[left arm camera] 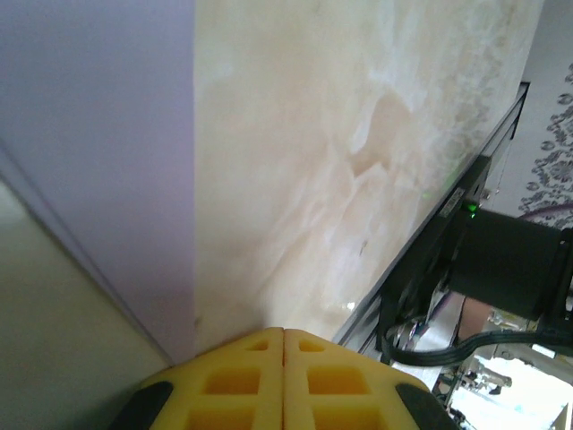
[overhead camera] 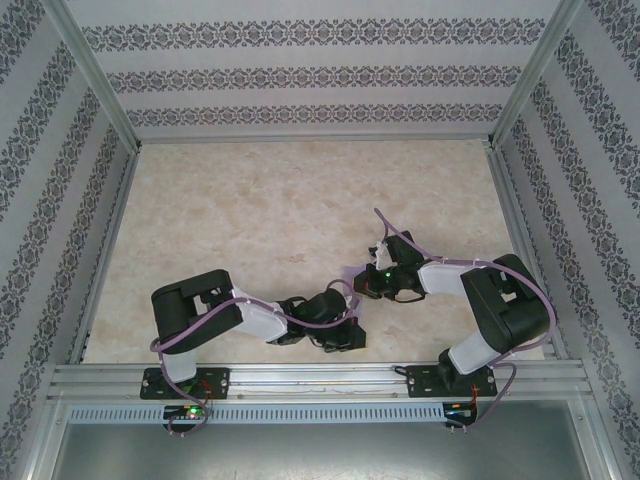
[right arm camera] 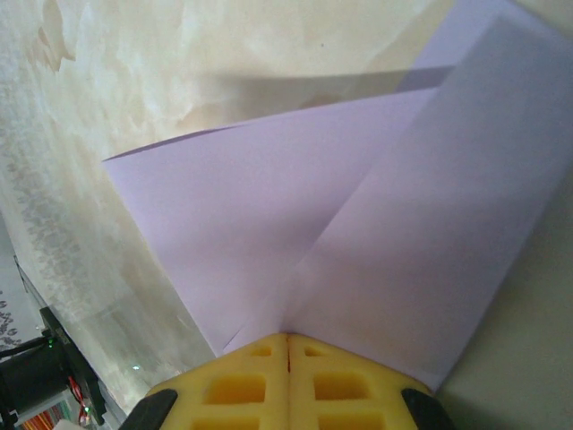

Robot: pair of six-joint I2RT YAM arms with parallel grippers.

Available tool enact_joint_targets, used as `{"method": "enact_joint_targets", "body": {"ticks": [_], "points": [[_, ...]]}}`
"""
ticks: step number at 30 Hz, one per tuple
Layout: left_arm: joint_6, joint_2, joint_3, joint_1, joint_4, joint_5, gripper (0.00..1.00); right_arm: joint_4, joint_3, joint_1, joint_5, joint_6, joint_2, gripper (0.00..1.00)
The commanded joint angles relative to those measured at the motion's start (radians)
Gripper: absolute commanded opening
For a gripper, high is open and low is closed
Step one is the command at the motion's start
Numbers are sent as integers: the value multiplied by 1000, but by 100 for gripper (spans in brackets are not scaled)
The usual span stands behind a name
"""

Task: Fold a paper plane with a square sheet of paper (fold left side to right side)
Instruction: Perform the fifth fold on the wing at the bottom-center of the table.

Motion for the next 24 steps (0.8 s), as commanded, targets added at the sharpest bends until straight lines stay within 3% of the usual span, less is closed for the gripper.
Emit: {"method": "enact_joint_targets", "body": {"ticks": [1, 11, 20, 24], "points": [[-3, -75, -6, -8, -101, 24, 7, -106, -58, 12, 163, 19, 46, 0], [166, -301, 22, 133, -452, -30, 6, -10, -94, 33, 163, 120, 14, 0], [227, -137, 140, 163, -418, 12, 6, 35, -113, 57, 169, 167, 6, 0], [235, -88, 141, 170, -411, -23, 3, 35, -111, 59, 167, 169, 6, 0]]}}
